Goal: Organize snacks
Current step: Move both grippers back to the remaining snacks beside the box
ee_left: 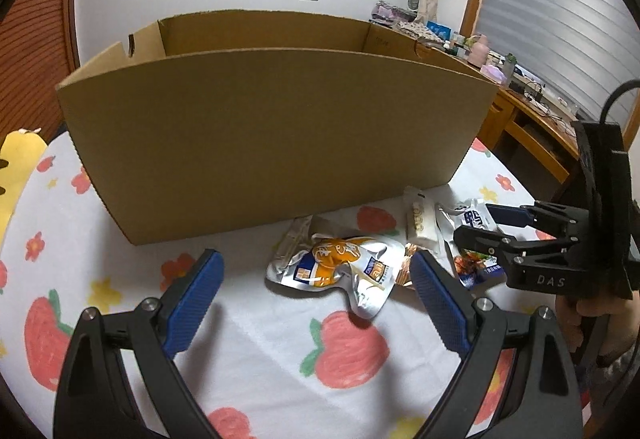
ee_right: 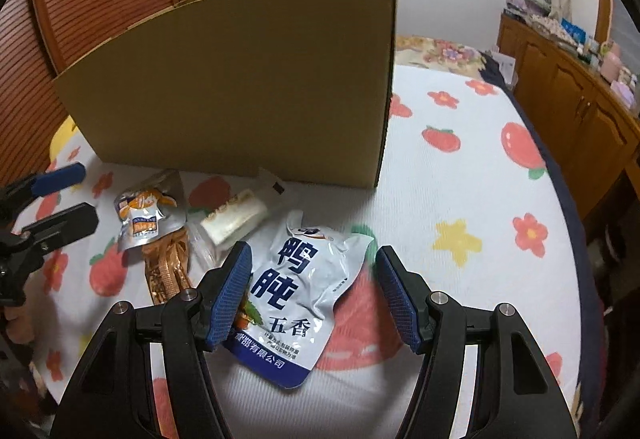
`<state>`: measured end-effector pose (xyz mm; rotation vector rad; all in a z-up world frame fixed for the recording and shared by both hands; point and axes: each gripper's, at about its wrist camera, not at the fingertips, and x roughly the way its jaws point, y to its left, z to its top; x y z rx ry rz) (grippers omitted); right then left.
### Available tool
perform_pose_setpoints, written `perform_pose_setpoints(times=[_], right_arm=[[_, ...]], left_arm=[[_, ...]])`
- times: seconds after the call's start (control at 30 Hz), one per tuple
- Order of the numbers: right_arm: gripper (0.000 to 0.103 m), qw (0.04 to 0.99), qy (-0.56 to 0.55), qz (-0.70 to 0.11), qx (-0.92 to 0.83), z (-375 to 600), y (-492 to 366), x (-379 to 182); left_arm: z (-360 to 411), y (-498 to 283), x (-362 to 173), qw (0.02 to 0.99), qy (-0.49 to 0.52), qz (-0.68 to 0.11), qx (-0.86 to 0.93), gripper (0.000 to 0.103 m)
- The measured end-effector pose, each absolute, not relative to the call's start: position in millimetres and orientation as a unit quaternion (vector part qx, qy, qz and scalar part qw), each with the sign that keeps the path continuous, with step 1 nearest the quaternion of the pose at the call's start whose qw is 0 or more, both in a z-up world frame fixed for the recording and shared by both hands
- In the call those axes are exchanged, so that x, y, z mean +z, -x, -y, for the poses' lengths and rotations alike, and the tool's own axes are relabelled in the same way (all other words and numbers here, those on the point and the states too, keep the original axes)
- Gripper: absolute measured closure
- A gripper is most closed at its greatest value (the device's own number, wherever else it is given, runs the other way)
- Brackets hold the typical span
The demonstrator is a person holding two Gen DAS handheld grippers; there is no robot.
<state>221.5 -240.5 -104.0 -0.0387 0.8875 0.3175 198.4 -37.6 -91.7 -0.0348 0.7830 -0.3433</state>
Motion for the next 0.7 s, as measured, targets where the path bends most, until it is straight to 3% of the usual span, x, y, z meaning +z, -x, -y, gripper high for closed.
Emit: perform_pose_setpoints(times=[0.37, 0.7], right_arm=[[0.031, 0.888, 0.053, -0.43, 0.152, 227.8, -220.9, -108.1], [0.031, 0.888, 0.054, -0.43, 0.153, 227.9, -220.6, -109.8]], left_arm=[[50.8, -223.9, -98.1, 0.903, 0.044, -0.405, -0.14, 0.009], [59.3, -237.8, -116.9, 0.897, -0.022, -0.43, -0.1, 0.01]])
